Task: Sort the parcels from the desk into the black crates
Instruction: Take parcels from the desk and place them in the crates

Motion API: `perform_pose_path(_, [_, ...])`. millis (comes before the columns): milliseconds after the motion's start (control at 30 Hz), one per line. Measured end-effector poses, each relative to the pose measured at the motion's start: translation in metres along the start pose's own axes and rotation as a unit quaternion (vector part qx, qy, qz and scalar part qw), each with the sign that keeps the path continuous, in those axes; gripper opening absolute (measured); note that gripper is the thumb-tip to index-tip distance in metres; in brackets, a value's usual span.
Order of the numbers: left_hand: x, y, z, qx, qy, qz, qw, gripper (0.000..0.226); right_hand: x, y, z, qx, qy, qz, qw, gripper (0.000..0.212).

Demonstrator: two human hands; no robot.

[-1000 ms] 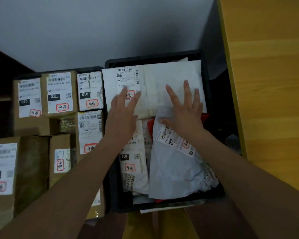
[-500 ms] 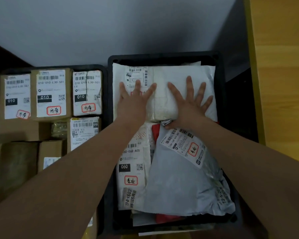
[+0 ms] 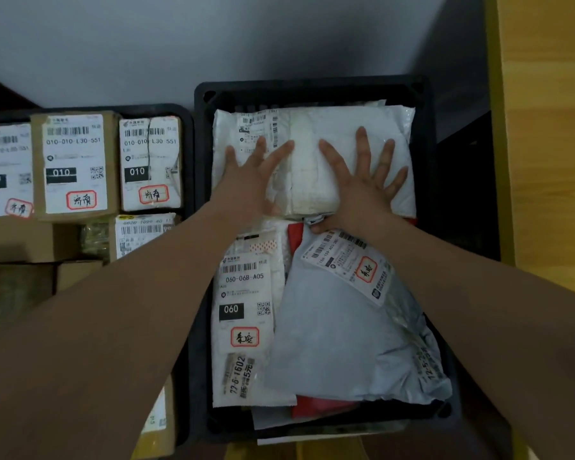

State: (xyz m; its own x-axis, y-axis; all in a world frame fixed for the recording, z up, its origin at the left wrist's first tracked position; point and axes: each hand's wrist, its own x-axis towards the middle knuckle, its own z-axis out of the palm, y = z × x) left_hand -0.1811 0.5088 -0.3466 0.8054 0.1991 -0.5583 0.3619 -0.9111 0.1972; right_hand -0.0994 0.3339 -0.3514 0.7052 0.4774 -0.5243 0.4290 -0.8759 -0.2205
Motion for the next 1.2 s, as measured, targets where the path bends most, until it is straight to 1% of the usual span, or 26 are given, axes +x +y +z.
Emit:
perform_pose_path(133, [-0.026,0.007,0.020,-0.059,0.081,-0.038,0.994,0.101,-0.027,0.000,0.012,0.045,0.103,-0.039,0.993,0.117])
perform_pose_path(267, [-0.067,0.013,0.019,-0.197,0.122,-0.027,0.972,0.092,-0.066,0.002,0.002,0.104,0.126,-0.050,0.985,0.102])
perform_pose_path(333, [-0.094,0.016,0.022,-0.233,0.135,-0.015,0.963,0.088,-0.097,0.000,0.000,0.120,0.099,-0.047,0.987,0.105])
perform_pose_path(367, [-0.108,0.018,0.026,-0.247,0.129,-0.014,0.960,0.090,-0.113,-0.002,0.002,0.122,0.067,-0.045,0.989,0.112])
perform_pose_path(400, [-0.122,0.020,0.032,-0.262,0.113,-0.016,0.958,0.095,-0.128,-0.004,0.005,0.121,0.024,-0.044,0.991,0.120])
perform_pose_path(467, [-0.148,0.024,0.045,-0.290,0.044,-0.023,0.956,0.116,-0.151,-0.006,0.017,0.114,-0.074,-0.039,0.990,0.136])
perform_pose_path(500, [-0.157,0.027,0.052,-0.289,-0.008,-0.029,0.957,0.125,-0.157,-0.005,0.026,0.101,-0.116,-0.032,0.988,0.141])
perform_pose_path(567, [-0.169,0.029,0.067,-0.230,-0.106,-0.038,0.967,0.141,-0.164,-0.002,0.044,0.047,-0.162,-0.026,0.985,0.147])
perform_pose_path(600, [-0.171,0.030,0.077,-0.193,-0.136,-0.039,0.971,0.146,-0.166,-0.001,0.053,0.026,-0.167,-0.028,0.985,0.147])
perform_pose_path(633, [-0.170,0.030,0.082,-0.163,-0.146,-0.037,0.975,0.149,-0.165,-0.001,0.058,0.013,-0.163,-0.031,0.986,0.148])
perform_pose_path(733, [-0.165,0.037,0.093,-0.116,-0.148,-0.049,0.981,0.150,-0.161,0.001,0.070,0.000,-0.153,-0.033,0.988,0.145])
perform_pose_path(833, [-0.162,0.046,0.097,-0.075,-0.158,-0.070,0.982,0.152,-0.161,0.004,0.079,-0.019,-0.143,-0.054,0.988,0.144])
perform_pose_path(1067, [-0.158,0.045,0.108,-0.083,-0.161,-0.059,0.982,0.157,-0.159,0.023,0.091,-0.018,-0.147,-0.098,0.984,0.145])
perform_pose_path(1200, [-0.163,0.045,0.101,-0.077,-0.157,-0.042,0.984,0.157,-0.164,0.021,0.088,-0.043,-0.139,-0.090,0.985,0.143])
